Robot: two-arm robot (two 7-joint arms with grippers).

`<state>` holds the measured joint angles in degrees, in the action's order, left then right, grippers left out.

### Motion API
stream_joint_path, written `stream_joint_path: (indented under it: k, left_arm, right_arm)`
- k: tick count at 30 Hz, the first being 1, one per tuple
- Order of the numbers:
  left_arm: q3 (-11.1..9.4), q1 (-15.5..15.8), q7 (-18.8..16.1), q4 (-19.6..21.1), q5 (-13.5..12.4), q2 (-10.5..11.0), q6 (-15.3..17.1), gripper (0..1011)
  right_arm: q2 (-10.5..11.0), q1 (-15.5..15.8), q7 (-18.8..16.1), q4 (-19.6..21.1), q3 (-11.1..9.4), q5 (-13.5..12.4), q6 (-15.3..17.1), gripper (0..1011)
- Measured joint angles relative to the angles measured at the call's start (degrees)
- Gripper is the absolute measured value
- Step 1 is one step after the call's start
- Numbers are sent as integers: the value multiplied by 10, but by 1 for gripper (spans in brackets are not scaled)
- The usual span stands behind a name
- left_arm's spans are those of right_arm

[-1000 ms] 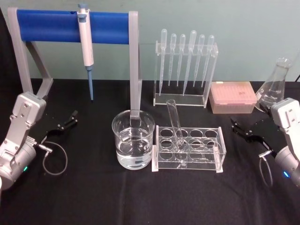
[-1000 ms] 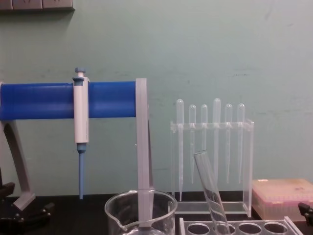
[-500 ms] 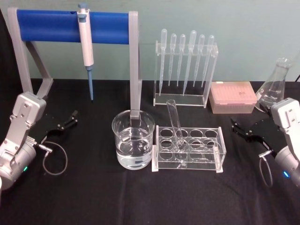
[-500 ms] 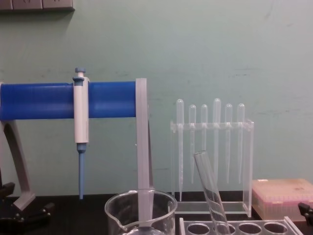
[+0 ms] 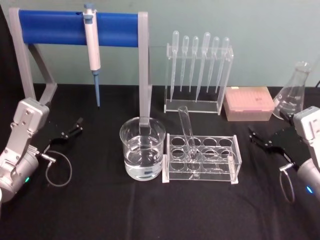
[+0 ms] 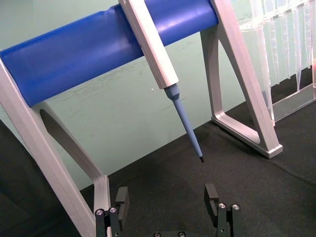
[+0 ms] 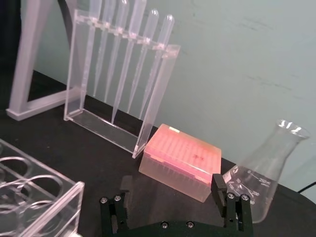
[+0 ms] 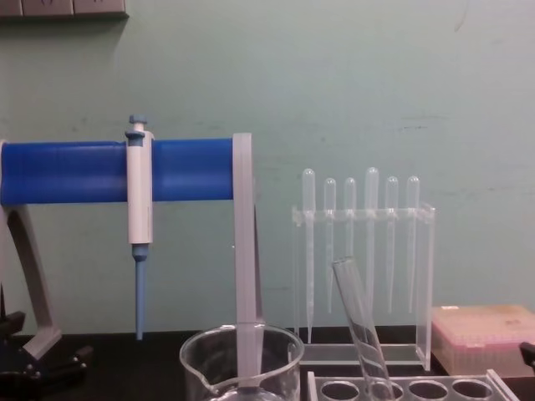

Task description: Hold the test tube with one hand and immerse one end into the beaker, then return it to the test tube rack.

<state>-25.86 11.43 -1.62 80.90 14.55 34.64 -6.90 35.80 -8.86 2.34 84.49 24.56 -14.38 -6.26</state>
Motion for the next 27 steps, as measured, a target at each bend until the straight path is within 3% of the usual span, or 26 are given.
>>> stream_joint_path:
  k: [6,9,11,15,19,22,27]
  left_arm:
    - [0,0,0,0,0,0,0,1000]
    - [0,0,0,0,0,0,0,1000]
    - [0,0,0,0,0,0,0,1000]
    - [0,0,0,0,0,0,0,1000]
    - [0,0,0,0,0,0,0,1000]
    - [0,0,0,0,0,0,0,1000]
    - [0,0,0,0,0,0,0,1000]
  right_arm:
    - [37,78,9,110,-30,-9,24,1003]
    - [46,95,-13,139,-36,-27,27,1003]
    - [51,101,-45,158,-36,-49,29,1003]
    - [45,76,-131,161,-18,-90,40,1003]
    - [32,47,-181,148,-1,-103,55,1002]
    - [10,8,-221,124,17,-107,76,1003]
    - [-18,-40,-261,88,35,-109,102,1003]
